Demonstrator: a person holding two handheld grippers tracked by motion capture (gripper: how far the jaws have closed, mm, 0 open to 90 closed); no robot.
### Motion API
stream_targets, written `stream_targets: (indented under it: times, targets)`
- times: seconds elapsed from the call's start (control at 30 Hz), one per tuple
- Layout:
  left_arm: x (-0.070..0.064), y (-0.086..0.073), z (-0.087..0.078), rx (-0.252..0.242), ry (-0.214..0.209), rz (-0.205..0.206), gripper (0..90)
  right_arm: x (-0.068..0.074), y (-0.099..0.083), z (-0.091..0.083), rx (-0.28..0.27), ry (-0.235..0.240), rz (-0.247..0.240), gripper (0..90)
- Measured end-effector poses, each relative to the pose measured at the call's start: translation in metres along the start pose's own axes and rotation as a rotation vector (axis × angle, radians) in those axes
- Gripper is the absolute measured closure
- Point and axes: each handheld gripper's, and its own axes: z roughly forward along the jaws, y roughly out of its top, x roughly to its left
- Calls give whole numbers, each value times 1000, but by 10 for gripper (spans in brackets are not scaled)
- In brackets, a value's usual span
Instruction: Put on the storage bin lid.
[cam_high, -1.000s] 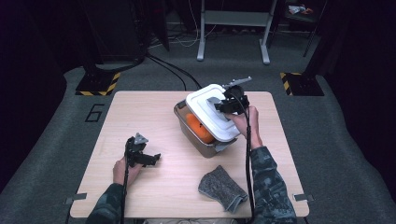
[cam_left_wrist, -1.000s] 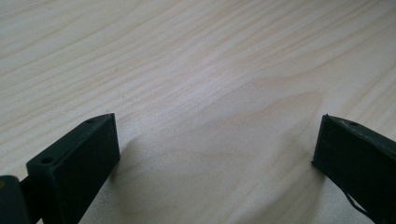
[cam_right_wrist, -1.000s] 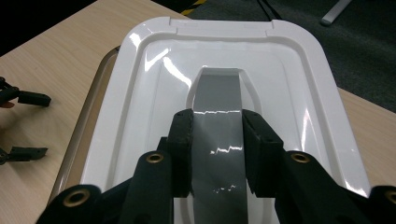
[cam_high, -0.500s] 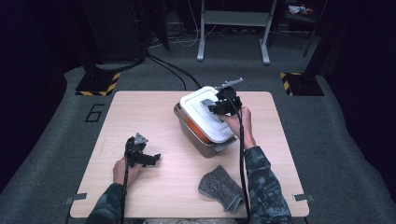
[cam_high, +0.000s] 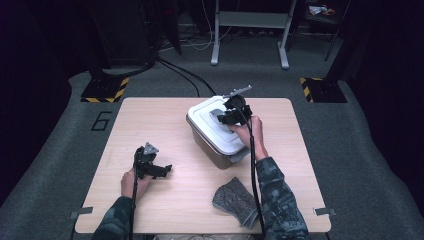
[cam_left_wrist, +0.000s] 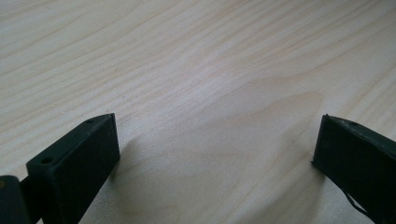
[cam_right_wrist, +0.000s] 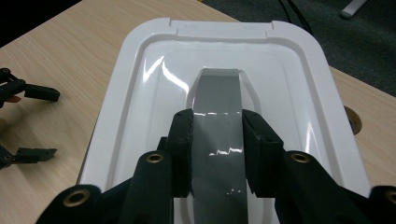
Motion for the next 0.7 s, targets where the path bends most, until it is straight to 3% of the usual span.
stream_targets:
  times: [0.27, 0.7]
  targets:
    - [0, 0, 0, -1, 0, 0, 0, 8, 1, 4, 18, 1, -16, 667]
    - [0, 0, 0, -1, 0, -1, 0, 14, -4, 8, 15, -11, 5, 663]
